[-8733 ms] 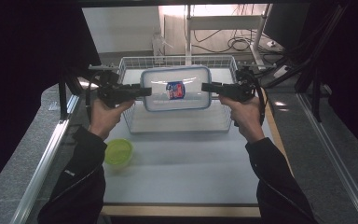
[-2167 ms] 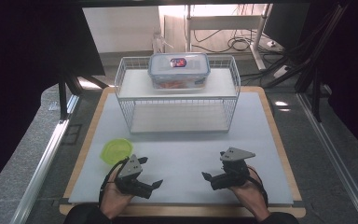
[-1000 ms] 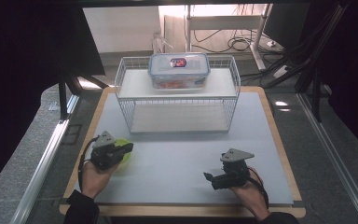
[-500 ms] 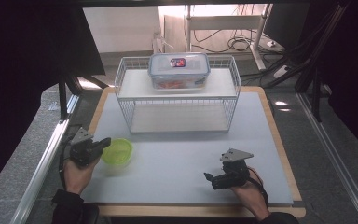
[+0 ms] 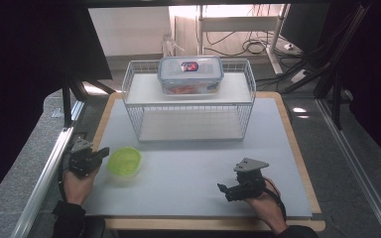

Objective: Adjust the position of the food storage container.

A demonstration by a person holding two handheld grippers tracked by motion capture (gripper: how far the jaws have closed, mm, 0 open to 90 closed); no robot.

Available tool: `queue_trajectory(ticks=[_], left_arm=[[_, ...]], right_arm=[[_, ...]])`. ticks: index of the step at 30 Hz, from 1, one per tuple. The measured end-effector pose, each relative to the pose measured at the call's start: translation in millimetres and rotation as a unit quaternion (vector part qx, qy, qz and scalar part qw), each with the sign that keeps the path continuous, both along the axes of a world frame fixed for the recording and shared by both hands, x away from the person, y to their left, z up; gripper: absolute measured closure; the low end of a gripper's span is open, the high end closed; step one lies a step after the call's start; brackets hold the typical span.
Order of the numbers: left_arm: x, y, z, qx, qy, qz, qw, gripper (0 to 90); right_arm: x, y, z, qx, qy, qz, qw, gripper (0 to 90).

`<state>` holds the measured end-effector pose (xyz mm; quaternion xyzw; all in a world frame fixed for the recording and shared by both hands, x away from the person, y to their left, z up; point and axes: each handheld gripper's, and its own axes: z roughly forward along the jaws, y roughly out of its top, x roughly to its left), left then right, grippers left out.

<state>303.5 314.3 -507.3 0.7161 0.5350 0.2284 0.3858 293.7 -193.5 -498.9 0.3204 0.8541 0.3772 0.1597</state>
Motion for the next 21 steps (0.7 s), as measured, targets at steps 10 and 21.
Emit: queue_trajectory(ticks=[10,21], left_arm=[[-0.2,-6.0,-8.6,0.019,0.023,-0.001,0.9996,89.8],[-3.4,-17.5,-8.7,0.007,0.025,-0.014,0.9996,89.8]], right_arm=[[-0.1,0.8,-1.0,-0.008,0.004,0.0,1.0,3.2],[-0.1,1.9,-2.4,-0.013,0.007,-0.001,0.9999,3.4]])
